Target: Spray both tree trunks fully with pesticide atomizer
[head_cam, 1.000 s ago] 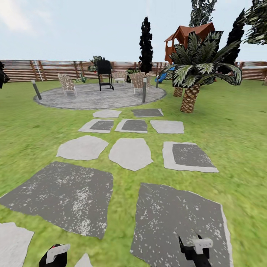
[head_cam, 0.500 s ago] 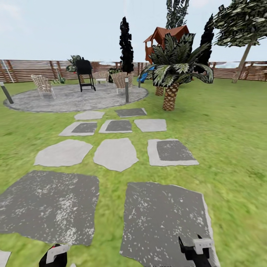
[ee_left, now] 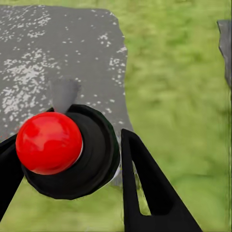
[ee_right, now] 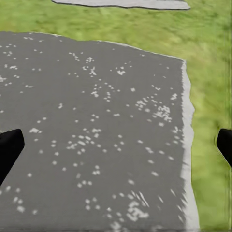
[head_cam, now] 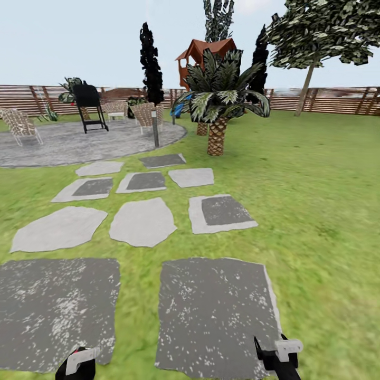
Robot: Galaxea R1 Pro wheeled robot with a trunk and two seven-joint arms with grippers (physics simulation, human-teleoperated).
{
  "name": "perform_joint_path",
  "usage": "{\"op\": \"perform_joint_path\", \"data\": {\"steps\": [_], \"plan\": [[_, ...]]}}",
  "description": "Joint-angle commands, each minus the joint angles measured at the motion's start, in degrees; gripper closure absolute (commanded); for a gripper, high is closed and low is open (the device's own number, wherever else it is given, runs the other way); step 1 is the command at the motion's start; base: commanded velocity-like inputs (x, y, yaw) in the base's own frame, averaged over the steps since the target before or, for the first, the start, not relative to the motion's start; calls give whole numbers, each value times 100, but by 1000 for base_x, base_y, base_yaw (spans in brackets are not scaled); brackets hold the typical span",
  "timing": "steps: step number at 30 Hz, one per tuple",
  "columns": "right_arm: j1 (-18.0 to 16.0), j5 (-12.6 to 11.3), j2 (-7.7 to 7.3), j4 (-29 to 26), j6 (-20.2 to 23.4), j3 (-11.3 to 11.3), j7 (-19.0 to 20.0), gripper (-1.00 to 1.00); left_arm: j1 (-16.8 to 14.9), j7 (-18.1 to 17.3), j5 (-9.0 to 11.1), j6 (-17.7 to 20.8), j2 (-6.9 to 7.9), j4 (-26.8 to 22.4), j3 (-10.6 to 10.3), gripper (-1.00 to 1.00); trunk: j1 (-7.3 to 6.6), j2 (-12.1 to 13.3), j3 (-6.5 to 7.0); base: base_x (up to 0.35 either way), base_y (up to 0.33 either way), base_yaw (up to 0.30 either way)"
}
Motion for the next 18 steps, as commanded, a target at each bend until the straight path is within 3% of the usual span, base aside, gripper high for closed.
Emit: {"op": "perform_joint_path", "data": {"steps": [1, 12, 18], "plan": [[-5, 30, 0, 6, -16, -5, -2, -100, -1, 4, 44, -18, 2, 1, -20, 100, -1, -2, -5, 0, 0, -300], [-5, 30, 0, 6, -16, -5, -2, -100, -1, 4, 44, -18, -1, 1, -20, 100, -1, -2, -5, 0, -4, -300], [-5, 30, 0, 6, -16, -5, -2, -100, 1, 4, 41, -18, -6, 1, -21, 100, -1, -2, -5, 0, -203, -300]]}}
